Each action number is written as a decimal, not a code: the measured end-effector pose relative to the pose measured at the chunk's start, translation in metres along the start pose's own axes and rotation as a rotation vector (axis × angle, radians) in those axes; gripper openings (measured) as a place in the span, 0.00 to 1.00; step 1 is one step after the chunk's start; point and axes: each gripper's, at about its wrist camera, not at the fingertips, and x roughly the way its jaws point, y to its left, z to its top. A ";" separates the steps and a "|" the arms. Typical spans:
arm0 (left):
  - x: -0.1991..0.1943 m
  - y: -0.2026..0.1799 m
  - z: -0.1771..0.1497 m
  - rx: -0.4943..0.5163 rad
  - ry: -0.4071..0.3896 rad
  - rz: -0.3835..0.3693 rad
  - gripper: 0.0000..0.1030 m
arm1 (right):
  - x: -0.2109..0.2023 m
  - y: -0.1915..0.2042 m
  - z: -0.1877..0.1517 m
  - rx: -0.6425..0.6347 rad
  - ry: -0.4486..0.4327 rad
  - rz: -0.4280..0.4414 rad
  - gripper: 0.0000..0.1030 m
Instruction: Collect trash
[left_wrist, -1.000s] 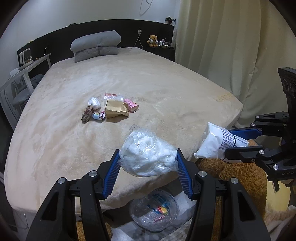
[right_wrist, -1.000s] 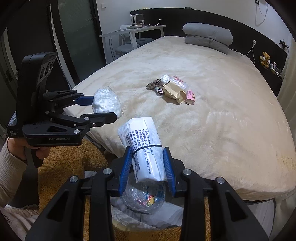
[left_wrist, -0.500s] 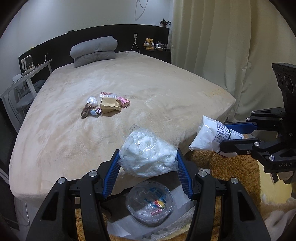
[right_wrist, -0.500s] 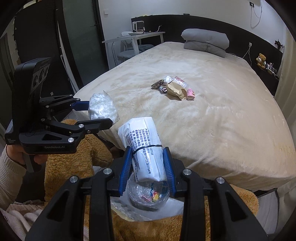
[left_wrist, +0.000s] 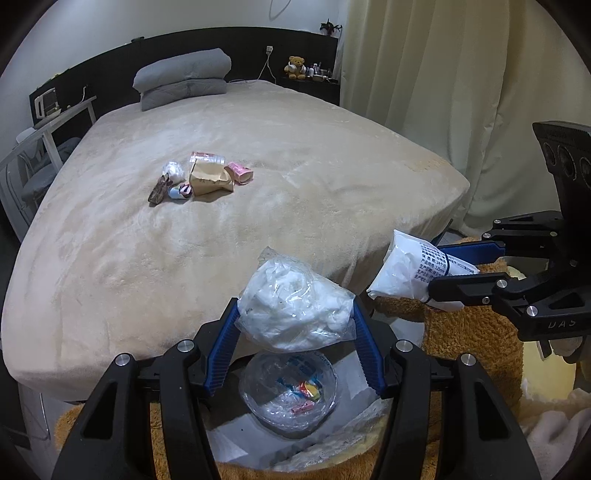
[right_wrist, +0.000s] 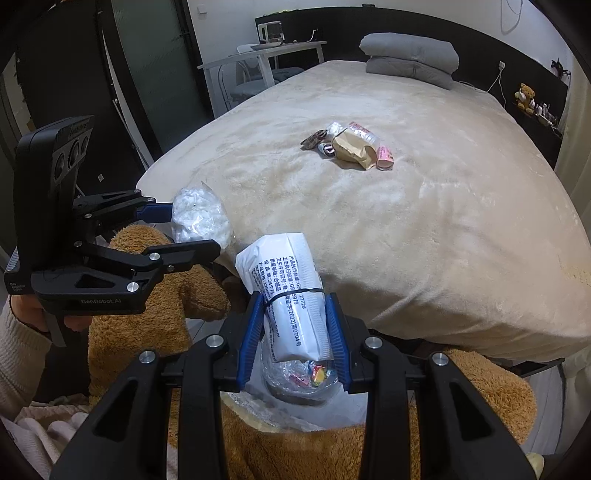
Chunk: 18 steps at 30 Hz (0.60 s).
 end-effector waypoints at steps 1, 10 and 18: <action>0.006 0.002 -0.001 -0.004 0.011 -0.005 0.55 | 0.005 -0.001 0.000 0.004 0.012 0.003 0.34; 0.052 0.013 -0.015 -0.039 0.112 -0.054 0.55 | 0.046 -0.015 -0.002 0.038 0.103 0.030 0.34; 0.083 0.022 -0.025 -0.067 0.192 -0.085 0.55 | 0.082 -0.026 -0.005 0.067 0.181 0.056 0.34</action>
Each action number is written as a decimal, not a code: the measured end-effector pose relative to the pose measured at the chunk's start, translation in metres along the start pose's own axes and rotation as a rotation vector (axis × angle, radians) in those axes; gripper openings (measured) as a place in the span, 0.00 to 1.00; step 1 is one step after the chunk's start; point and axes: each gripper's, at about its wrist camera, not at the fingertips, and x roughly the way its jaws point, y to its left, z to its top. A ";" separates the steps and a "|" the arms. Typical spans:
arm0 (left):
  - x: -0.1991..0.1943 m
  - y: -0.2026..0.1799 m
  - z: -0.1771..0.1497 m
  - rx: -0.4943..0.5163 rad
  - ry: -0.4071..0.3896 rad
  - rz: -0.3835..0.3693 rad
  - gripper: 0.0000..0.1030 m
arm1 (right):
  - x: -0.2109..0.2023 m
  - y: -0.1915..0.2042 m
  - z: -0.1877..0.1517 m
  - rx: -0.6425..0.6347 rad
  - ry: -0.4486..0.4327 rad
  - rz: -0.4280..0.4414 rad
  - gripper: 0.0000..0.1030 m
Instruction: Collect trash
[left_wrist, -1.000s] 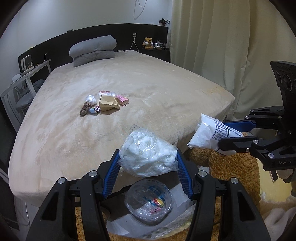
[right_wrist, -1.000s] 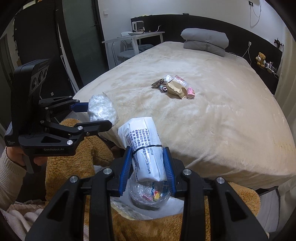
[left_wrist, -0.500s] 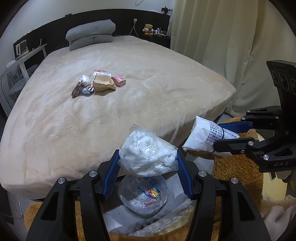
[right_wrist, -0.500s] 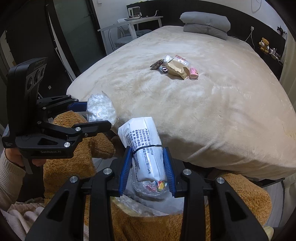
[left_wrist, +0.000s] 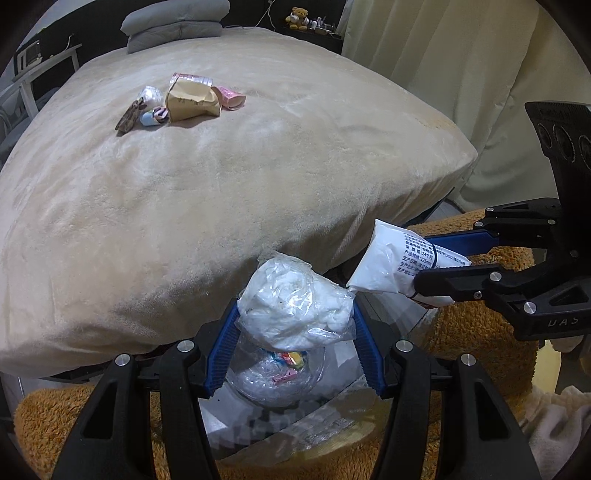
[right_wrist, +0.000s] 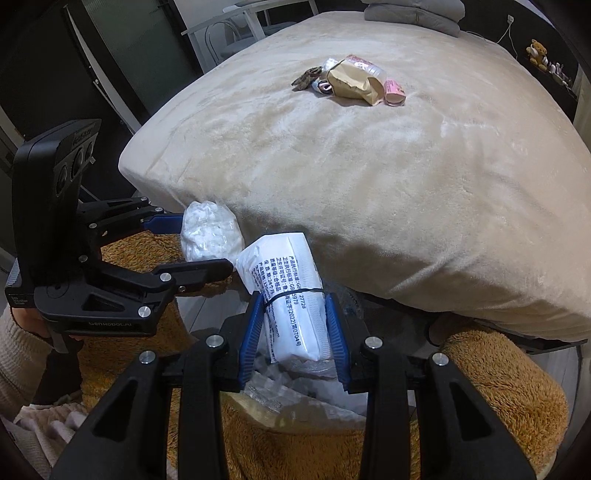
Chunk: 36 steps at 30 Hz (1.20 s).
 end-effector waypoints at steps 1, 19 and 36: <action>0.004 0.001 0.000 -0.005 0.008 -0.004 0.55 | 0.004 -0.001 0.001 0.004 0.010 0.002 0.34; 0.067 0.031 -0.019 -0.099 0.164 -0.068 0.55 | 0.072 -0.021 0.006 0.061 0.167 0.047 0.34; 0.120 0.051 -0.035 -0.150 0.300 -0.116 0.55 | 0.122 -0.036 0.006 0.110 0.292 0.061 0.35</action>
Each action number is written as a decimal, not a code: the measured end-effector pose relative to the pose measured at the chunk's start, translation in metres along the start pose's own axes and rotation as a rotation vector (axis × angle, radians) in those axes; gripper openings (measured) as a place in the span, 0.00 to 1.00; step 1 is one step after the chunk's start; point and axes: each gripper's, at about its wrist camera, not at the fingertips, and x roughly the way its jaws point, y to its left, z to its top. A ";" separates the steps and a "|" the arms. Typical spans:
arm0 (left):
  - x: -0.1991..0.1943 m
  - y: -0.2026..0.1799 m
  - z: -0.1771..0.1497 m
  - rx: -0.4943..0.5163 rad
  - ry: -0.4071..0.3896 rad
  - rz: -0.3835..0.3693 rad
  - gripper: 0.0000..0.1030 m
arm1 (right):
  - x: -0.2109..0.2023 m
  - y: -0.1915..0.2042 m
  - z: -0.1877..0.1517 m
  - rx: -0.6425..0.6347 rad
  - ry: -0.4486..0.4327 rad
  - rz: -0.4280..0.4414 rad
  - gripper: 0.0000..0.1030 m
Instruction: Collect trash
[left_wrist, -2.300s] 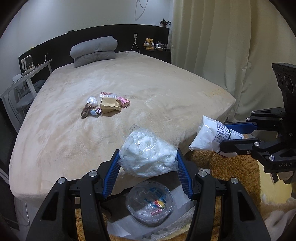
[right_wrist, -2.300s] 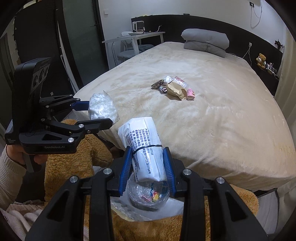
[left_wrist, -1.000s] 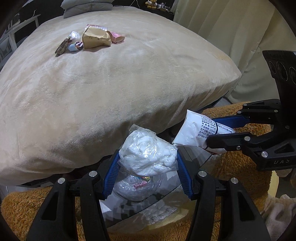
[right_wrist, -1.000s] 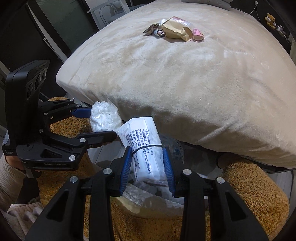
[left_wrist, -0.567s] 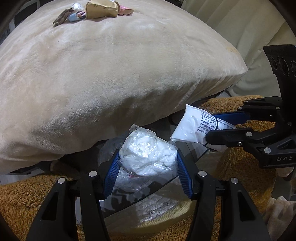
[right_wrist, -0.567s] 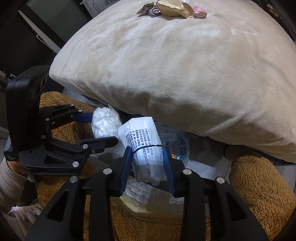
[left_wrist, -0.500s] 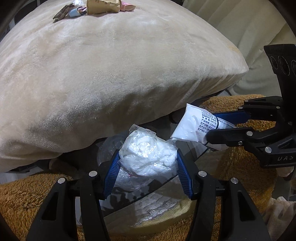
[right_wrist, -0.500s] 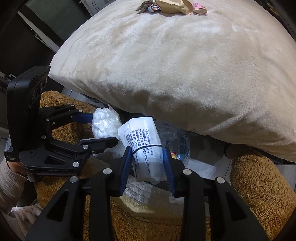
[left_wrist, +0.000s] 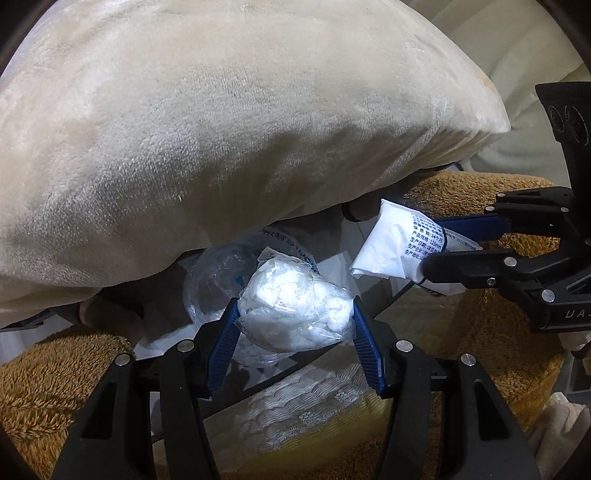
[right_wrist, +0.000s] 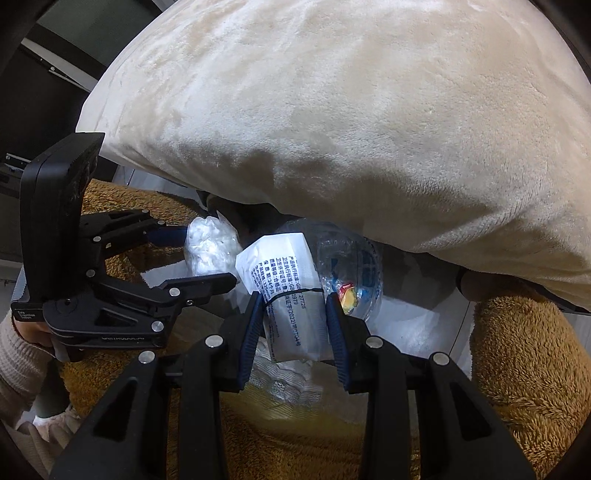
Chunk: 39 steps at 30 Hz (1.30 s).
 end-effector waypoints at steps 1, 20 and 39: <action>0.003 0.001 0.000 -0.001 0.008 -0.002 0.55 | 0.002 -0.001 0.001 0.003 0.005 -0.001 0.35; 0.015 0.008 -0.003 -0.030 0.059 0.007 0.70 | 0.003 -0.014 0.000 0.050 0.015 -0.002 0.45; -0.039 -0.001 -0.004 -0.035 -0.097 0.037 0.70 | -0.041 0.002 -0.020 0.035 -0.099 -0.035 0.45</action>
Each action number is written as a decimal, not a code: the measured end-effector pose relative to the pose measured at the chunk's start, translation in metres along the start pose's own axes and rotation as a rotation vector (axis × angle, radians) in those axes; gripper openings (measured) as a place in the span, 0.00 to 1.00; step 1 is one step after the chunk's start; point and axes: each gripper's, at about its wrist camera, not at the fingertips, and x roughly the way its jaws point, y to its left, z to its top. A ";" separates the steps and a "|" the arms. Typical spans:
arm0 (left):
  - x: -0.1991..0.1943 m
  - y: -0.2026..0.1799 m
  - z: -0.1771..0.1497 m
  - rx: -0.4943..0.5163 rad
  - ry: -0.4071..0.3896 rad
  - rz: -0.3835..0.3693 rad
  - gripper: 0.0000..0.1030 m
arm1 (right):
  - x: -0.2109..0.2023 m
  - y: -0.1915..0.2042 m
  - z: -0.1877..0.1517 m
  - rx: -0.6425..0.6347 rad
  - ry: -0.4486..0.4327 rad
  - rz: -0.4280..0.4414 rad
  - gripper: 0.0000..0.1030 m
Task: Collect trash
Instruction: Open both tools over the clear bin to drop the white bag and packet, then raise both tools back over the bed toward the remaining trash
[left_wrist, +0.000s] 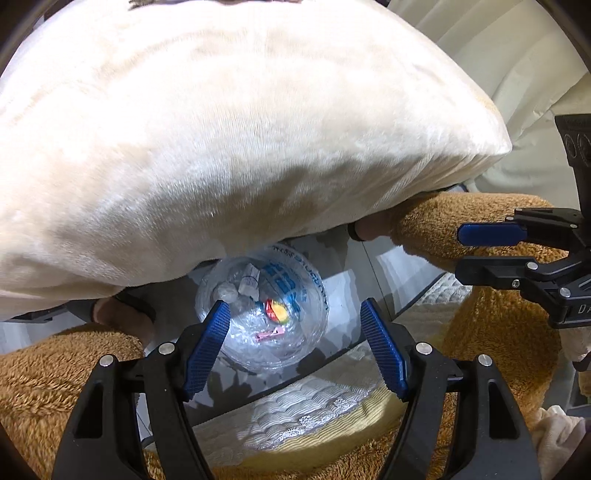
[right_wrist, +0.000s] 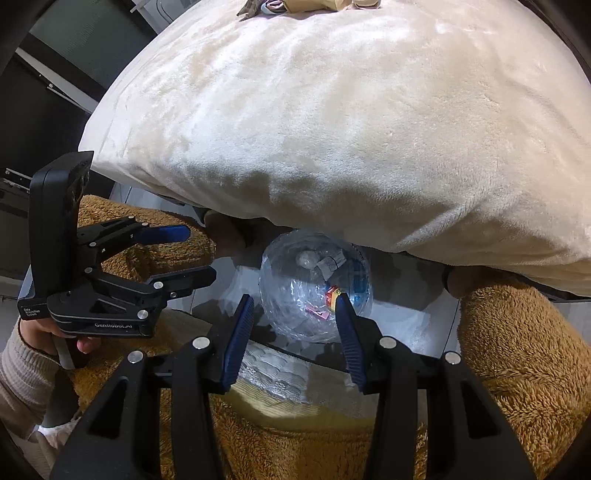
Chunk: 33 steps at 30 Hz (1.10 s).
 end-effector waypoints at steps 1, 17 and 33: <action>-0.003 -0.002 0.000 -0.001 -0.010 0.001 0.70 | -0.004 0.001 -0.002 -0.002 -0.008 -0.002 0.45; -0.060 -0.017 0.002 0.020 -0.163 0.025 0.70 | -0.055 0.014 -0.012 -0.034 -0.134 -0.027 0.45; -0.091 0.016 0.074 0.017 -0.248 0.066 0.70 | -0.067 -0.006 0.063 -0.054 -0.189 -0.041 0.45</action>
